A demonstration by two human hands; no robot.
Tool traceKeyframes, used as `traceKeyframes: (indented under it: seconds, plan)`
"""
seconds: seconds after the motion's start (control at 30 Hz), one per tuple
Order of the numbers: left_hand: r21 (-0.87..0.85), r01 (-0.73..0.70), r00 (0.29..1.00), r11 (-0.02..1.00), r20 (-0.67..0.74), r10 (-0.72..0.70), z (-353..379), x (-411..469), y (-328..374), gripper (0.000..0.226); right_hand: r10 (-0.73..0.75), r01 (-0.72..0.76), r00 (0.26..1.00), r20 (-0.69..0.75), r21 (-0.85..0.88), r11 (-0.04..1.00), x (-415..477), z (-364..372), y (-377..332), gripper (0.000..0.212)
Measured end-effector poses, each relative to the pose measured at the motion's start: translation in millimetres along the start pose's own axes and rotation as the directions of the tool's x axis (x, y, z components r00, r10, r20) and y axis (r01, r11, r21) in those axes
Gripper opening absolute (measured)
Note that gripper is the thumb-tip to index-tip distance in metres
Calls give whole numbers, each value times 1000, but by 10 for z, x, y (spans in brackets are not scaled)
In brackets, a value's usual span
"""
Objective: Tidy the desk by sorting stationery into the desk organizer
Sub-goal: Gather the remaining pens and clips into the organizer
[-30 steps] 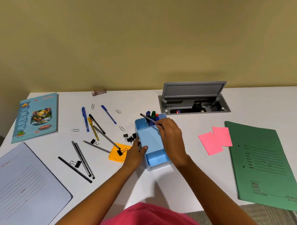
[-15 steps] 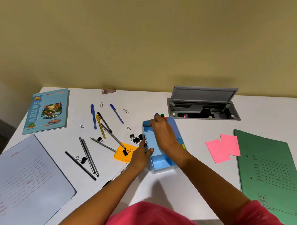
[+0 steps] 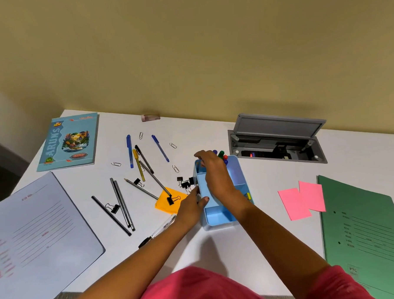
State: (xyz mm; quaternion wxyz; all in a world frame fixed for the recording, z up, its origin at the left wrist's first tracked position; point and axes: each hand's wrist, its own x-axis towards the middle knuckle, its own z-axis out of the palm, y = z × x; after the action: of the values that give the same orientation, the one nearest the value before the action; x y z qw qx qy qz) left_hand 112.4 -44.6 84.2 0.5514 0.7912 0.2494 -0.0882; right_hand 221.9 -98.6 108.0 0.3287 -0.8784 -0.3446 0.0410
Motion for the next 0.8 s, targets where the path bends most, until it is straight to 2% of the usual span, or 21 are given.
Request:
traceKeyframes:
  seconds: [0.07, 0.13, 0.2, 0.27, 0.3, 0.37, 0.47, 0.57, 0.67, 0.73, 0.8]
  plan:
    - [5, -5, 1000, 1000, 3, 5, 0, -7, 4, 47, 57, -46, 996, -73, 151, 987, -57, -3, -57, 71]
    - [24, 0, 1000, 1000, 3, 0, -2, -17, 6, 47, 101, -76, 990, -97, 233, 970, -89, 15, -137, 61]
    - [43, 28, 1000, 999, -3, -28, -5, -15, -4, 42, 54, -35, 994, -94, 196, 980, -87, 102, -192, 50]
    - [62, 62, 998, 996, 4, -63, -6, 2, -26, 17, -52, 60, 996, -78, 108, 992, -63, 271, -225, 40]
    - [60, 76, 997, 995, 11, -77, -21, 13, -45, 15, -90, 93, 995, -47, 73, 993, -46, 372, -239, 34]
    - [37, 106, 993, 994, 53, -107, -78, 29, -89, 32, -67, 62, 991, 114, 47, 997, -4, 549, -287, 23]
    - [-51, 180, 977, 982, 127, -172, -215, 10, -240, 24, 57, -34, 937, 343, -74, 997, 81, 790, -318, 21]
    - [-292, 357, 931, 887, 182, -315, -337, -38, -531, 20, 169, -99, 883, 439, -177, 979, 164, 972, -303, 22]
    - [-428, 387, 917, 817, 83, -391, -467, -111, -752, 15, 177, -60, 853, 491, -245, 968, 178, 1101, -299, 18]
    - [-438, 366, 901, 821, -55, -430, -573, -197, -822, 16, 172, -39, 844, 509, -261, 965, 164, 1163, -298, 19]
    - [-437, 362, 879, 824, -134, -457, -670, -269, -870, 23, 178, -33, 847, 502, -284, 958, 157, 1211, -302, 23]
